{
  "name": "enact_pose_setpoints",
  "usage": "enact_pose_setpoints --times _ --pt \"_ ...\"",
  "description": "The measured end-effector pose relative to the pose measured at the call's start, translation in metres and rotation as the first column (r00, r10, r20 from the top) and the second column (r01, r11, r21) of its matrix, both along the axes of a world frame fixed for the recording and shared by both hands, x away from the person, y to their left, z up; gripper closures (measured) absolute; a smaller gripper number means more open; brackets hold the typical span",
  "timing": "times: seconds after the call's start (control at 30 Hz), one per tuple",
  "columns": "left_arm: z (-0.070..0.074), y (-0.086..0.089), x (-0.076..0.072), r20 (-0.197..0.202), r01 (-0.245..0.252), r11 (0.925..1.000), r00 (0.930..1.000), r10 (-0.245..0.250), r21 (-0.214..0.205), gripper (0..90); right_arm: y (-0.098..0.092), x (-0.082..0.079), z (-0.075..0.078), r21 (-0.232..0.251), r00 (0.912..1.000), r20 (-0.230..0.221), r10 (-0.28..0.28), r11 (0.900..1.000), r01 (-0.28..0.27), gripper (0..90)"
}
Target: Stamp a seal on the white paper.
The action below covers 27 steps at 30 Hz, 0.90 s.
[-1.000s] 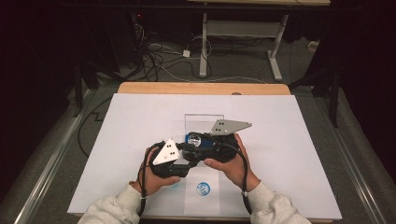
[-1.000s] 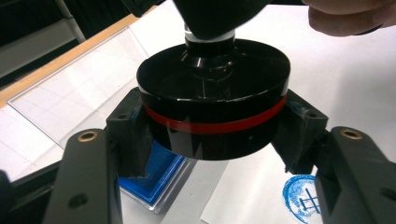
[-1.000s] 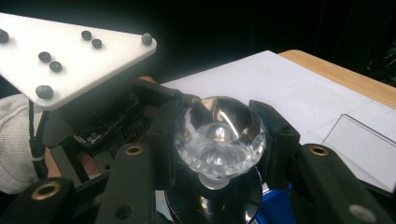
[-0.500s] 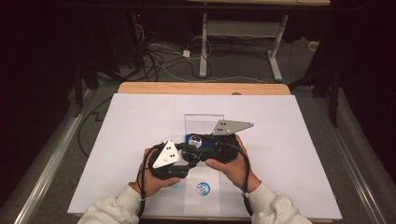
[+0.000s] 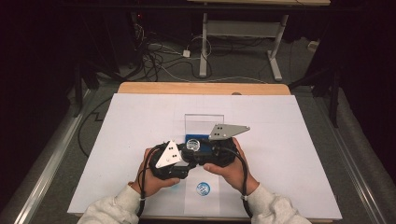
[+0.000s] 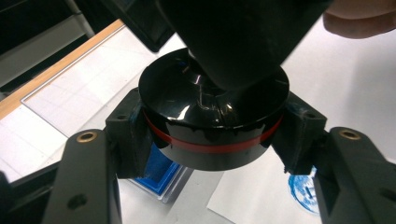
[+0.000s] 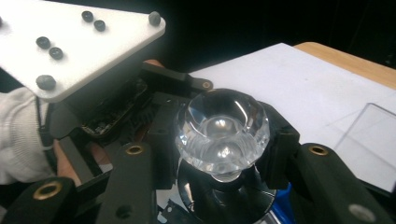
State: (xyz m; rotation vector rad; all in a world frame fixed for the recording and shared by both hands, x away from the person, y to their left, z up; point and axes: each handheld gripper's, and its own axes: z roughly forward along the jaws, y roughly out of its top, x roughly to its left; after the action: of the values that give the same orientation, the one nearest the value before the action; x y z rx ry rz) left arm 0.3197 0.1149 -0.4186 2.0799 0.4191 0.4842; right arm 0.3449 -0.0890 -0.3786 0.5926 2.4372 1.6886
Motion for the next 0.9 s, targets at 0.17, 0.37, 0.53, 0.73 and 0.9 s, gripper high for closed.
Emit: enact_pose_setpoints --times 0.17,0.37,0.53,0.73,0.9 --pt "0.002 0.001 -0.001 0.009 0.004 1.0 1.0 -0.004 0.0 36.7 -0.001 -0.001 0.004 0.012 1.0 0.005 0.003 0.9999 -0.003 56.8" --pt "-0.002 0.001 0.001 -0.013 0.008 1.0 0.9999 -0.008 -0.003 36.6 -0.001 0.0 -0.001 0.004 0.9999 -0.006 -0.012 0.9999 0.012 56.6" --pt "-0.005 0.001 0.003 -0.026 0.019 0.9995 0.9995 -0.02 -0.024 36.5 0.0 -0.001 0.0 -0.021 0.9997 0.013 -0.021 0.9996 0.021 56.5" --pt "-0.011 0.0 0.005 -0.057 0.029 0.9983 0.9979 -0.031 -0.05 36.2 0.001 -0.001 -0.002 -0.034 0.9996 -0.001 -0.028 0.9991 0.028 56.5" --pt "-0.012 0.0 0.005 -0.062 0.025 0.9974 0.9977 -0.029 -0.068 36.0 -0.001 -0.001 -0.001 -0.031 0.9996 -0.006 -0.028 0.9991 0.028 56.5"
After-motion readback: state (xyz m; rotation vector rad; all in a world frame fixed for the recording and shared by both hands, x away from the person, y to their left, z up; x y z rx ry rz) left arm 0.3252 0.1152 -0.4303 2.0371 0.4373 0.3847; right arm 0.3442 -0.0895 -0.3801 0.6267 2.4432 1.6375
